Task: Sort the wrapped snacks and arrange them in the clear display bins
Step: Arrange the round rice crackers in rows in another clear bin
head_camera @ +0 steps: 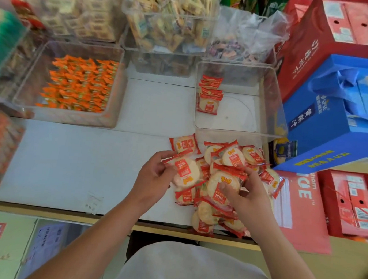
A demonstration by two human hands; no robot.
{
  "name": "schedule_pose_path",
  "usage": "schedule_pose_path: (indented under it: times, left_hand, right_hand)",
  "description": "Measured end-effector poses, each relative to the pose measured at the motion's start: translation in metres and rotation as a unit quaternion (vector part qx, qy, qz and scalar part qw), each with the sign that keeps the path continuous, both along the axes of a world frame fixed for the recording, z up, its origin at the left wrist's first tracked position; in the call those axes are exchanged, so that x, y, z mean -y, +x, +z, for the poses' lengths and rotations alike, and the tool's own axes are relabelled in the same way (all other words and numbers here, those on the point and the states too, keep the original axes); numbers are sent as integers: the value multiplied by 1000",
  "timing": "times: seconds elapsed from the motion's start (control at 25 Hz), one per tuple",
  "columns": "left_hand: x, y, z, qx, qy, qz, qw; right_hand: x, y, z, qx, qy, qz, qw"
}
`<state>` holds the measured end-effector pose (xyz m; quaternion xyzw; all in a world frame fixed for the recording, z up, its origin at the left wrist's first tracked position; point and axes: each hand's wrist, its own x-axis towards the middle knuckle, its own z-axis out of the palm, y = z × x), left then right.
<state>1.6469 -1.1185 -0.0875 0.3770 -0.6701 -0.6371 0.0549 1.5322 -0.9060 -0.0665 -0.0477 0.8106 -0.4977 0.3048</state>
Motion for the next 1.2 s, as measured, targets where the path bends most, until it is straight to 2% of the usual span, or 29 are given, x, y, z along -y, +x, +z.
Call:
schedule_pose_path:
  times: [0.28,0.48,0.6,0.8,0.96,1.2]
  left_hand:
    - [3,-10,40,-55,124,39,990]
    - [-7,-33,47,-58,128,47,989]
    - [-14,-51,50,-59,119,109,985]
    - [-23,-74,39,-26,100,183,978]
    - [-31,-86,27,10,90,129,987]
    - [-23,-101,24,28,3,36,999]
  right_hand:
    - [24,-29,19,-35,19,70,997]
    - [34,-47,19,-56,11,97,994]
    - [38,-58,22,-57,7,130,990]
    - [48,-79,24,-62,6,99,993]
    - [58,-89,26,-55,-17,82,995]
    - [69,-94,20,-47,-47,122,990]
